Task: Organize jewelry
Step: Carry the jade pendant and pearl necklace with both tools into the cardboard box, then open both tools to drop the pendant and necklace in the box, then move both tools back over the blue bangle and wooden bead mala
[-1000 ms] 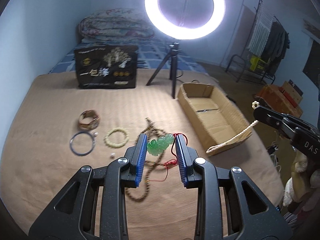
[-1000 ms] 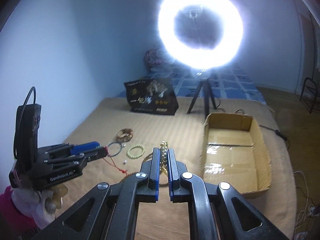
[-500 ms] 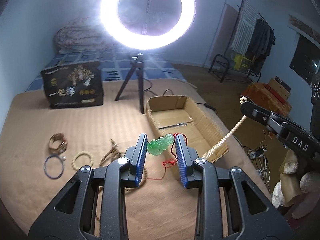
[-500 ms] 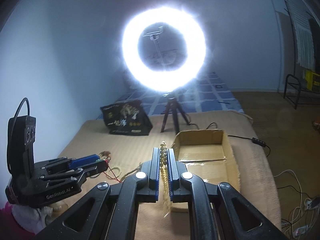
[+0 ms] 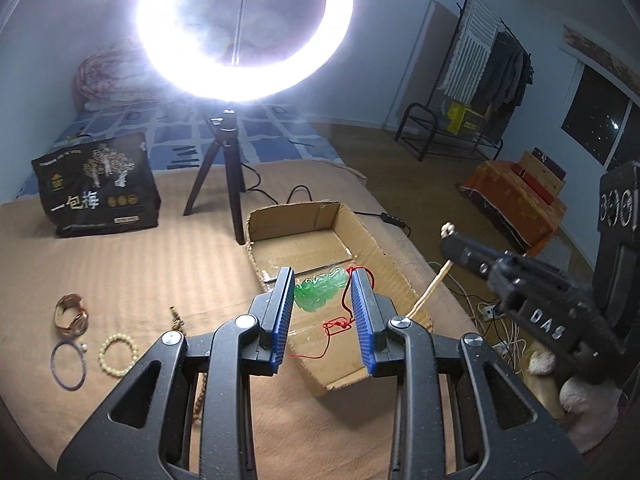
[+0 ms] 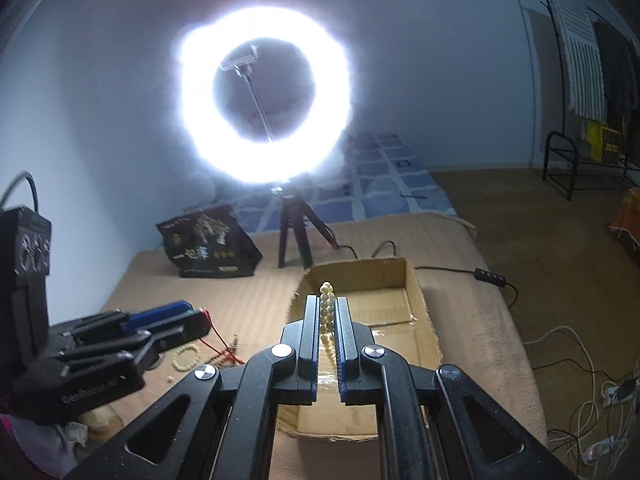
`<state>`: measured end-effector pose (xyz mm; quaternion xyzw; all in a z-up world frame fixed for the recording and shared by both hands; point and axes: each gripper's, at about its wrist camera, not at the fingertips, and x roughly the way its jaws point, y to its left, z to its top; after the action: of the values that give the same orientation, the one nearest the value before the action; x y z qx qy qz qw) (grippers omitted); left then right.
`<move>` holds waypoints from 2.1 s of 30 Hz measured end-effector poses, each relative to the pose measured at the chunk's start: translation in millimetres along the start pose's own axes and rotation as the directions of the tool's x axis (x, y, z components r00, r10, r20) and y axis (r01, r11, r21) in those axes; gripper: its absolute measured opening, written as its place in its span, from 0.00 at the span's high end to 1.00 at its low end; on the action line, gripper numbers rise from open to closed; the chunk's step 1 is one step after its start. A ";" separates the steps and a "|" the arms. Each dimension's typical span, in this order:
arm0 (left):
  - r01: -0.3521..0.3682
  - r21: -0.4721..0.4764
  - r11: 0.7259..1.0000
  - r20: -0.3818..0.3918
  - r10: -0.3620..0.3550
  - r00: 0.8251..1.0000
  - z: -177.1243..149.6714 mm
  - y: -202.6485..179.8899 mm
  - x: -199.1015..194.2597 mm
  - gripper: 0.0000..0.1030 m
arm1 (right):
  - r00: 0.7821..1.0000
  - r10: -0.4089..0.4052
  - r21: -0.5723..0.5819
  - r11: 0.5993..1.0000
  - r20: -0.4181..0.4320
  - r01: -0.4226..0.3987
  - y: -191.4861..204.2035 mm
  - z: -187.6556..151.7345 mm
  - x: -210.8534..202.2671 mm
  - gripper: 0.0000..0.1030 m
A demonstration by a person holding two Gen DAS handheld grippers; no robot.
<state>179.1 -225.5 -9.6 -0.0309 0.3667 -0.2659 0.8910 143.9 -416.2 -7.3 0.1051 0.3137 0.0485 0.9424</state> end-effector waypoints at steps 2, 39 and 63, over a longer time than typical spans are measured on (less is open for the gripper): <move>-0.001 0.004 1.000 -0.005 0.001 1.000 0.5 -1.7 7.1 0.72 | 1.000 -0.008 0.012 1.000 -0.018 0.008 -5.4 -2.3 6.1 0.96; -0.055 0.060 0.997 -0.155 0.064 0.986 -23.7 3.3 99.5 0.49 | 0.969 -0.104 0.057 0.991 -0.225 0.120 -44.6 -34.5 62.0 0.61; -0.098 0.006 0.995 -0.090 0.098 0.991 -20.0 53.5 40.8 0.48 | 0.979 -0.103 -0.002 0.995 -0.179 0.104 -14.5 -24.8 45.4 0.17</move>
<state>213.9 -197.1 -63.5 -0.0002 0.4074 -0.2231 0.8856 165.6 -419.0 -56.4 0.0872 0.4020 0.0075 0.9114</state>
